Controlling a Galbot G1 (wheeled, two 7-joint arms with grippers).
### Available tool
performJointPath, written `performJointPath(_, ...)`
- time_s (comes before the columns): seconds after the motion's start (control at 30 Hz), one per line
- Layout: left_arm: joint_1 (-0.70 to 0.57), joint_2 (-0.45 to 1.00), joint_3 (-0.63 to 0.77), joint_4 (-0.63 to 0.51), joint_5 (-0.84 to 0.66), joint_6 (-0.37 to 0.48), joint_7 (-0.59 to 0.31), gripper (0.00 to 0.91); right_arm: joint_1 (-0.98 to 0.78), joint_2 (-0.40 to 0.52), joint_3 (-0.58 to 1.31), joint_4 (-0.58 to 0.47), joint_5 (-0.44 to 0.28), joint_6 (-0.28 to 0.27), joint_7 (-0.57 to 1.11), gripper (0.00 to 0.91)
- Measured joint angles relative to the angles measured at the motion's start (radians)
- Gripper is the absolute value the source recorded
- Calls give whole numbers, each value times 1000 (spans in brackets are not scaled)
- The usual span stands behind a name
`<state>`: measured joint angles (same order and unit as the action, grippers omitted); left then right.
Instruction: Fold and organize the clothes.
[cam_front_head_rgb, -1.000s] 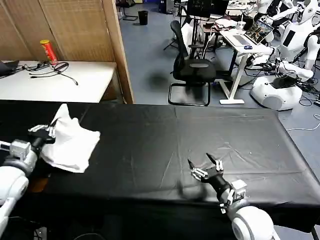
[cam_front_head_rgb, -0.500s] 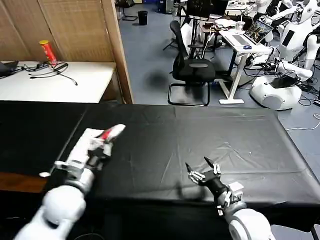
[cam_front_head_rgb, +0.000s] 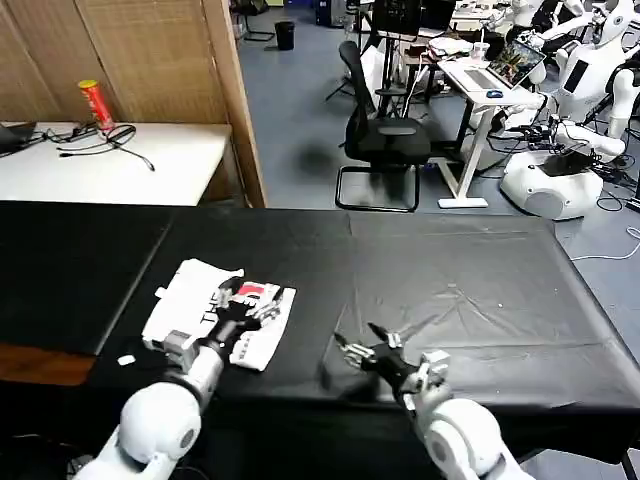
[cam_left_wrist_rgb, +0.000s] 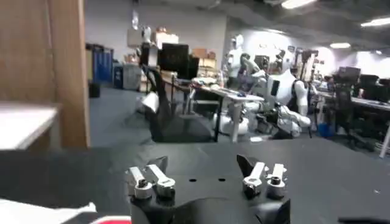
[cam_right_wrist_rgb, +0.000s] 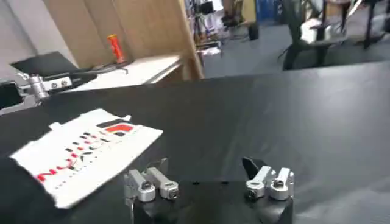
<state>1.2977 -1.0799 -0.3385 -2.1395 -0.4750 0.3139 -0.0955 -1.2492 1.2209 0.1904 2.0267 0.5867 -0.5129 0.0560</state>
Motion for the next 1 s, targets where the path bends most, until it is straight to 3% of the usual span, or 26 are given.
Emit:
performJointPath(0.37, 44, 6, -65, -1, 38, -36, -3, 878, 205, 149, -200, -189, 1, -39, 118, 868)
performJointPath(0.4, 47, 6, -69, -1, 39, -37, -3, 878, 219, 162, -211, -207, -9, -44, 125, 722)
performJointPath(0.47, 51, 5, -77, -1, 40, -41, -3, 878, 245, 188, -232, -243, -35, -47, 132, 653)
performJointPath(0.6, 61, 2, -93, -2, 42, -46, -3, 878, 278, 225, -251, -304, -48, -50, 131, 371)
performJointPath(0.63, 64, 2, -97, -2, 42, -47, -3, 878, 283, 231, -254, -314, -50, -50, 131, 156)
performJointPath(0.67, 67, 2, -101, -2, 42, -49, -3, 878, 288, 239, -256, -324, -55, -50, 130, 98)
performJointPath(1.0, 91, -1, -130, -3, 50, -63, -2, 878, 294, 218, -210, -312, -70, -64, 89, 68)
